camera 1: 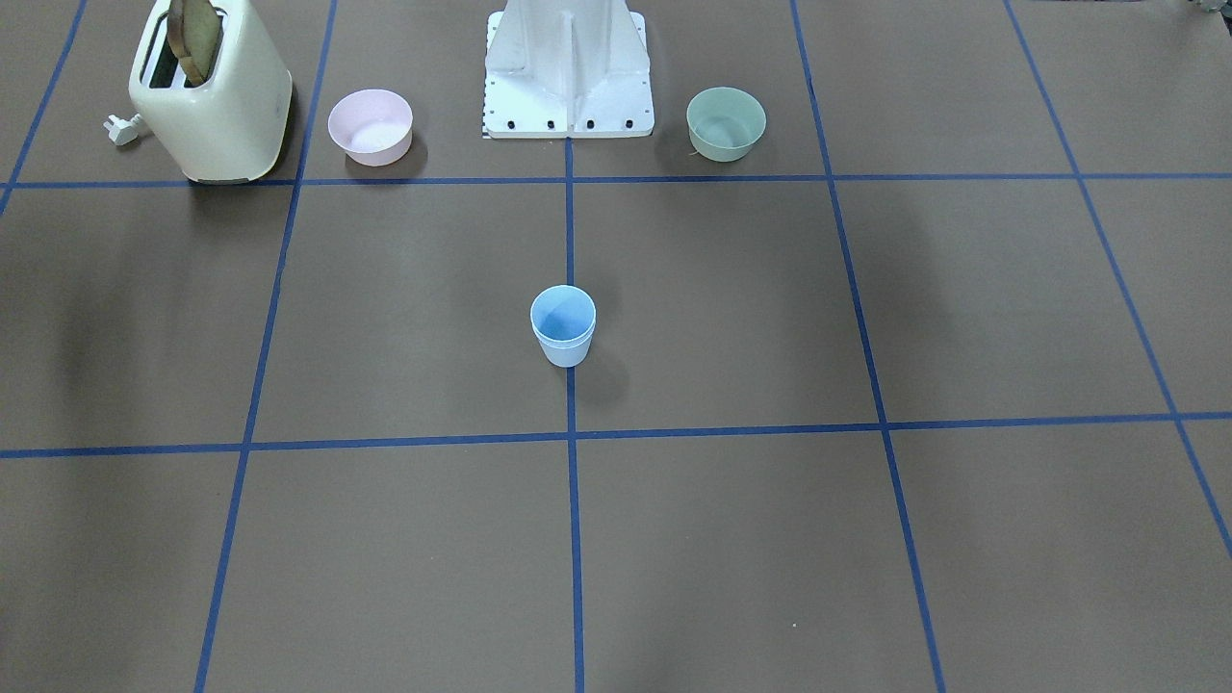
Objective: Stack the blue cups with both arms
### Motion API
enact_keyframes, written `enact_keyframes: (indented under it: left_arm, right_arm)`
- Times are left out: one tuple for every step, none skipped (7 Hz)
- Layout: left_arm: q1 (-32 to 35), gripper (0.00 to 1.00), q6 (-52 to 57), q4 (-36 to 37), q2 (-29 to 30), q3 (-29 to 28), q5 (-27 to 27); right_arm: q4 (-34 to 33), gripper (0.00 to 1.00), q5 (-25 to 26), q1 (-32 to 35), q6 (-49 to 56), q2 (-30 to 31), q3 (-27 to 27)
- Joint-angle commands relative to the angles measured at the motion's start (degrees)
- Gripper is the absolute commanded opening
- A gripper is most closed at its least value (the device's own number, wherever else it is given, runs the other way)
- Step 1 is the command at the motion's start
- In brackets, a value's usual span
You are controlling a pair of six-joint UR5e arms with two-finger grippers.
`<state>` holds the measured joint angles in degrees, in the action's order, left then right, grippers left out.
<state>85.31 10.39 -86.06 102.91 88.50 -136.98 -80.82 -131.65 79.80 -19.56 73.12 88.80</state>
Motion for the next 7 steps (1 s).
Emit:
enact_keyframes:
  left_arm:
    - [1.08,0.98,0.42,0.18,-4.70,3.05,0.05]
    - [1.08,0.99,0.33,0.19,-7.78,5.43,0.05]
    - [1.08,0.99,0.33,0.36,-9.37,6.67,0.05]
    - [1.00,0.99,0.33,0.36,-9.91,6.59,0.05]
    - [1.00,0.99,0.25,0.28,-10.88,7.29,0.05]
    - [1.00,0.99,0.25,0.28,-10.88,7.30,0.05]
    - [1.00,0.99,0.24,0.19,-10.97,7.47,-0.04]
  right_arm:
    - [0.14,1.00,-0.45,1.84,3.71,5.52,-0.56]
    - [-0.12,1.00,-1.24,4.55,4.52,8.42,-0.29]
    - [-1.87,1.00,-1.42,5.97,4.53,11.06,-0.12]
    - [-4.58,1.00,-0.98,7.63,4.71,13.08,0.14]
    - [-4.61,1.00,-0.81,9.04,5.05,16.58,1.63]
    - [-4.70,1.00,-0.72,9.32,5.32,18.97,4.25]
    - [-4.78,1.00,-0.72,9.23,5.32,19.86,5.41]
